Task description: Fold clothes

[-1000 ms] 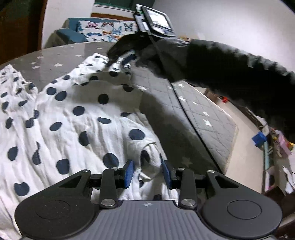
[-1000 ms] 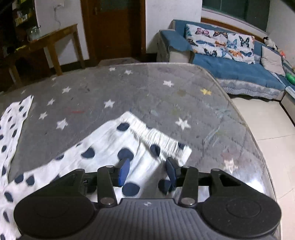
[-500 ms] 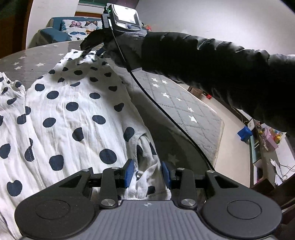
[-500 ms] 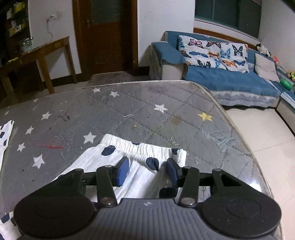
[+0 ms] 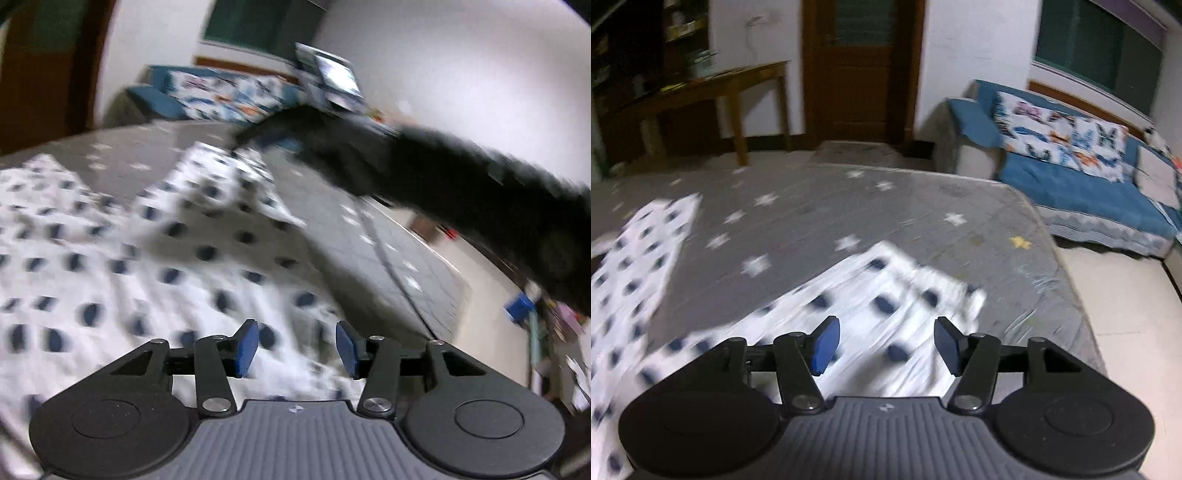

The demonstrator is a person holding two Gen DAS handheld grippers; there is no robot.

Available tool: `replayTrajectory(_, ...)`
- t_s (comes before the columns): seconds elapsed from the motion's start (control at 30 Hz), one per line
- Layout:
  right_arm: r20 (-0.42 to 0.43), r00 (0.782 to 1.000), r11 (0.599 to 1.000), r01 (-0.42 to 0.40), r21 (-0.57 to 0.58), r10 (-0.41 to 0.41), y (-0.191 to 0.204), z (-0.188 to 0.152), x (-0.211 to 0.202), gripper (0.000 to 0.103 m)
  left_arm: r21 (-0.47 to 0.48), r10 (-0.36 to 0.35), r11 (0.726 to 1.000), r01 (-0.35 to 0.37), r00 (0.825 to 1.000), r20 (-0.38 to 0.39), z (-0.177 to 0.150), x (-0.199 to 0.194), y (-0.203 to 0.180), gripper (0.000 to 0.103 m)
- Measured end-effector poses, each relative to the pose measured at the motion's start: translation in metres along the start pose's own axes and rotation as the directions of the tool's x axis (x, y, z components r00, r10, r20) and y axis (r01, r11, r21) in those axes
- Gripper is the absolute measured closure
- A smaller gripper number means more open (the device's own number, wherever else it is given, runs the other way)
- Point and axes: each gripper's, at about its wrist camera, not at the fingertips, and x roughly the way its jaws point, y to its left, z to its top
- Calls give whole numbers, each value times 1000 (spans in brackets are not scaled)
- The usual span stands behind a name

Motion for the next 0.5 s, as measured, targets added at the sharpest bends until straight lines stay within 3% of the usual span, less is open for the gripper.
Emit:
replayTrajectory(0.23,3,986,982,-165,-87,166,50,-51,-56,45,-179,178,969,-168,983,38,1,-23,63,55)
replayTrajectory(0.5,3,959,952,-279,-123,282,93,-116,-100,45,-316,236,924,-217,972,22,-17,-30,108,74)
